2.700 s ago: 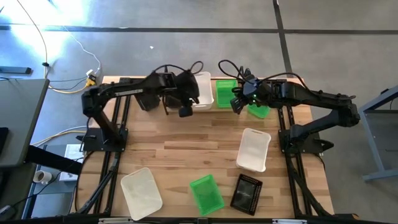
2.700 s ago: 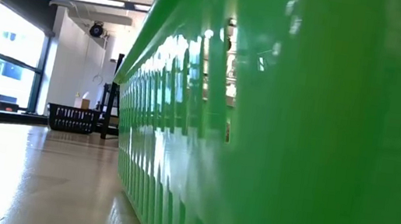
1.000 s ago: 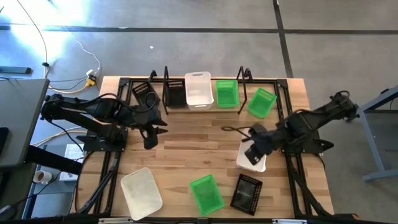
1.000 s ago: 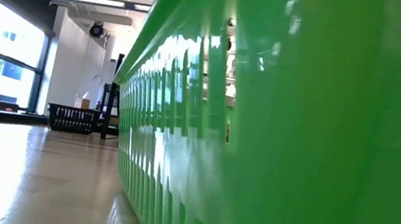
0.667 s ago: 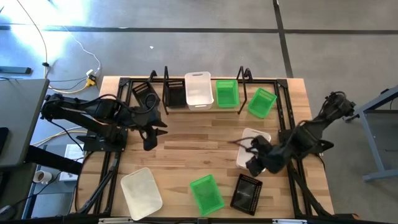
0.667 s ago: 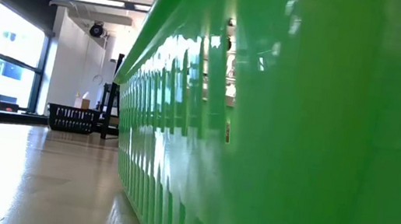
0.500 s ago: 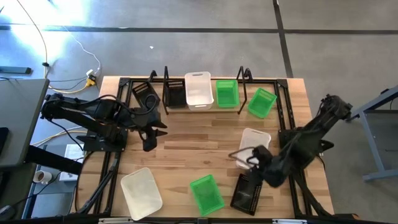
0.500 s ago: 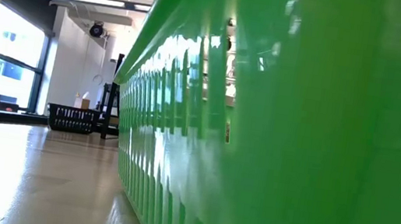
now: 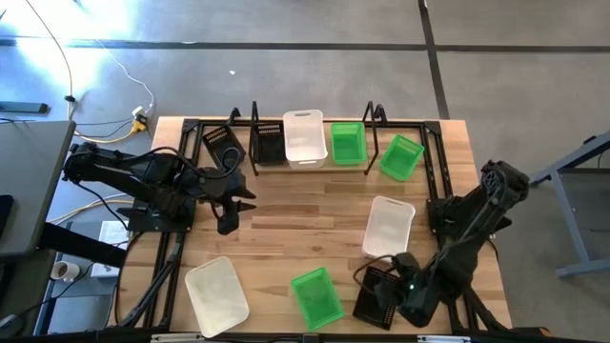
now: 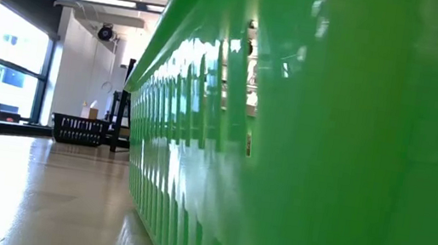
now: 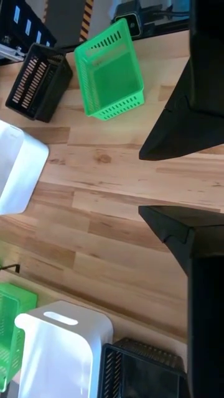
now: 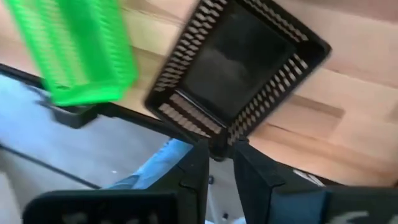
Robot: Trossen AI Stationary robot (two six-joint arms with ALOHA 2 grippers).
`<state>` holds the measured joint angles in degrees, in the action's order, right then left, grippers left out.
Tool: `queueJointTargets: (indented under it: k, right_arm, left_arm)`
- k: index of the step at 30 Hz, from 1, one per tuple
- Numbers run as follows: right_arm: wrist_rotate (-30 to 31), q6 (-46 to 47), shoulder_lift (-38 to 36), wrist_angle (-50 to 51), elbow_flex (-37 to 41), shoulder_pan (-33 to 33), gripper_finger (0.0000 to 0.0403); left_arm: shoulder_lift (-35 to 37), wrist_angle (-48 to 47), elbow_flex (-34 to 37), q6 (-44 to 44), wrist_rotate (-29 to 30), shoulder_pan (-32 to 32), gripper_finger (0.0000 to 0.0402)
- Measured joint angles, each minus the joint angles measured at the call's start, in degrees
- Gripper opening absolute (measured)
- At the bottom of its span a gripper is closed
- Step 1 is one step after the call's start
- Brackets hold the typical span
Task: Stack baskets on shelf by color
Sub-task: Stack the bottom black bin on top of the black bin on the shelf
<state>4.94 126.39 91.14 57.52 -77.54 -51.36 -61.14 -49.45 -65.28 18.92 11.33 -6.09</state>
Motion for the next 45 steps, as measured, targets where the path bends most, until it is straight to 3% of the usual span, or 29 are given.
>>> queueJointTargets:
  k: [11, 19, 35, 43, 45]
  right_arm:
    - [-5.2, 2.3, 8.2, -0.3, 0.0, -1.6, 0.0143]
    - [-5.9, 2.4, 12.7, -0.5, 0.0, -1.2, 0.0155]
    - [-8.7, 2.4, 19.8, -0.7, 0.0, -0.2, 0.0108]
    - [-10.0, 2.6, 19.9, -1.8, 0.0, 0.0, 0.0013]
    - [-10.0, 2.6, 19.9, -1.4, -0.6, 0.0, 0.0008]
  left_arm:
    - [0.0, 0.0, 0.0, 0.0, -0.1, 0.0, 0.0120]
    - [0.0, 0.0, 0.0, 0.0, -0.1, 0.0, 0.0120]
    - [0.0, 0.0, 0.0, 0.4, 0.0, 0.0, 0.0120]
    - [0.0, 0.0, 0.0, 0.4, 0.0, 0.0, 0.0120]
    - [0.0, 0.0, 0.0, 0.4, 0.0, 0.0, 0.0120]
